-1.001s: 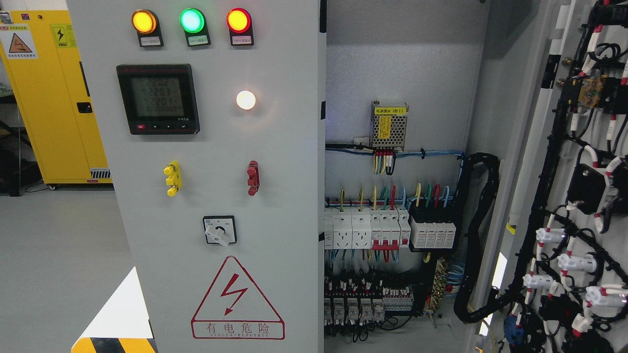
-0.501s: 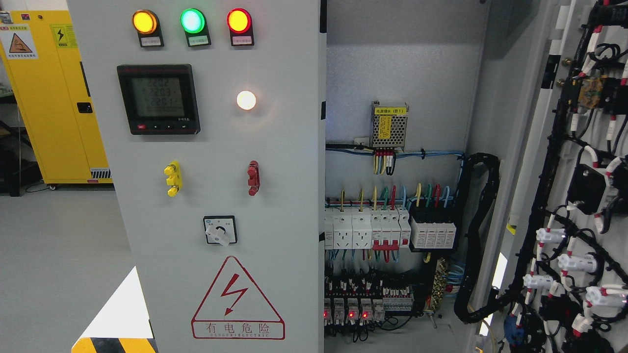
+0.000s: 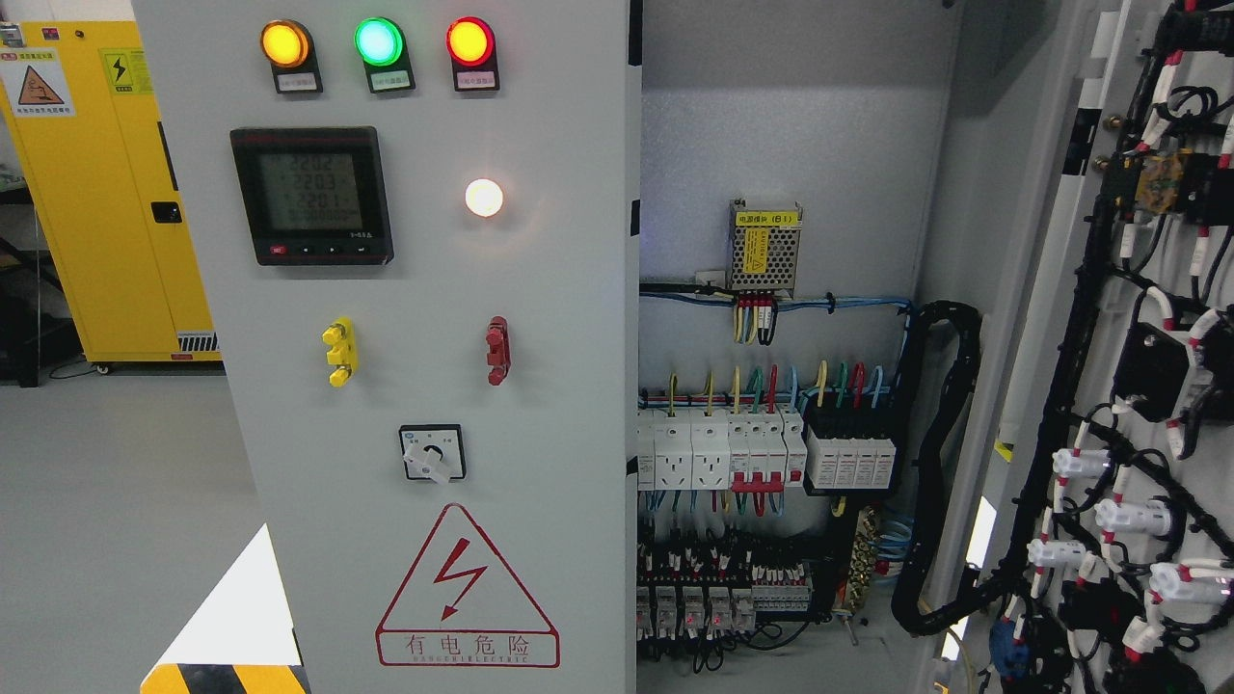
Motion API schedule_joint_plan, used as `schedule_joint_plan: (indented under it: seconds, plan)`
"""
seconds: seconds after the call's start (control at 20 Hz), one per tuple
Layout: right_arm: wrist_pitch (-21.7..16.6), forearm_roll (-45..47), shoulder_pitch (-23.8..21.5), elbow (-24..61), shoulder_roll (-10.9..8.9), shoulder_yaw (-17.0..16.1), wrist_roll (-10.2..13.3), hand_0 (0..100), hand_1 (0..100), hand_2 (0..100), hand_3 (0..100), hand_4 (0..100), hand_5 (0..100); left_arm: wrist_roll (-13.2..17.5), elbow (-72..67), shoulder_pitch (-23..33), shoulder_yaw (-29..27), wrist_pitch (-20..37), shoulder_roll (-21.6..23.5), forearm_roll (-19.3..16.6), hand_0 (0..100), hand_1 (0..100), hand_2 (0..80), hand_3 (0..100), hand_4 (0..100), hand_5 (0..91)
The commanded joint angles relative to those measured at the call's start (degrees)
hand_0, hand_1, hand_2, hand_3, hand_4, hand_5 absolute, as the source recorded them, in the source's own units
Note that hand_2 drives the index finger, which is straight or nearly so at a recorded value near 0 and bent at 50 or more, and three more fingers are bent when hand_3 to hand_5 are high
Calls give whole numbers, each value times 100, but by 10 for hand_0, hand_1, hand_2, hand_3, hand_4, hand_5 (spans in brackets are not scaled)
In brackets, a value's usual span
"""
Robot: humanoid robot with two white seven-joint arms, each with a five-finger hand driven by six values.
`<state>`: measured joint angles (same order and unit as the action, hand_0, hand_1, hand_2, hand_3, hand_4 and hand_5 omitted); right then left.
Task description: Open door with both hands
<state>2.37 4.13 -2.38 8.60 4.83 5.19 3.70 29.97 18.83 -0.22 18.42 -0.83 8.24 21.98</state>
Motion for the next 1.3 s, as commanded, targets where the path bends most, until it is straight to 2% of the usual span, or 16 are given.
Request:
schedule_joint_plan:
  seconds: [0.0, 0.1, 0.35, 0.9, 1.1, 1.25]
  plan:
    - [0, 0, 0, 2, 0, 0, -1, 0, 500, 40, 0, 0, 0, -481, -1901, 66, -111, 109, -191, 0, 120, 556, 0, 0, 0, 0]
    - [0, 0, 0, 2, 0, 0, -1, 0, 500, 40, 0, 0, 0, -825, -1892, 66, -102, 240, -209, 0, 120, 556, 0, 0, 0, 0]
    - [0, 0, 0, 2, 0, 0, -1, 0, 500, 40, 0, 0, 0, -1107, -1892, 66, -93, 565, -262, -9, 120, 556, 0, 0, 0, 0]
    - [0, 0, 0, -7, 0, 0, -1, 0, 500, 40, 0, 0, 0, -1143, -1857, 57, -93, 724, -349, -9, 120, 556, 0, 0, 0, 0]
    - [0, 0, -8, -34, -17, 0, -1, 0, 500, 40, 0, 0, 0, -1134, -1857, 40, -93, 1067, -350, -9, 120, 556, 0, 0, 0, 0]
    - [0, 0, -8, -25, -52, 0, -1, 0, 500, 40, 0, 0, 0, -1117, -1839, -13, -93, 1085, -341, 0, 120, 556, 0, 0, 0, 0]
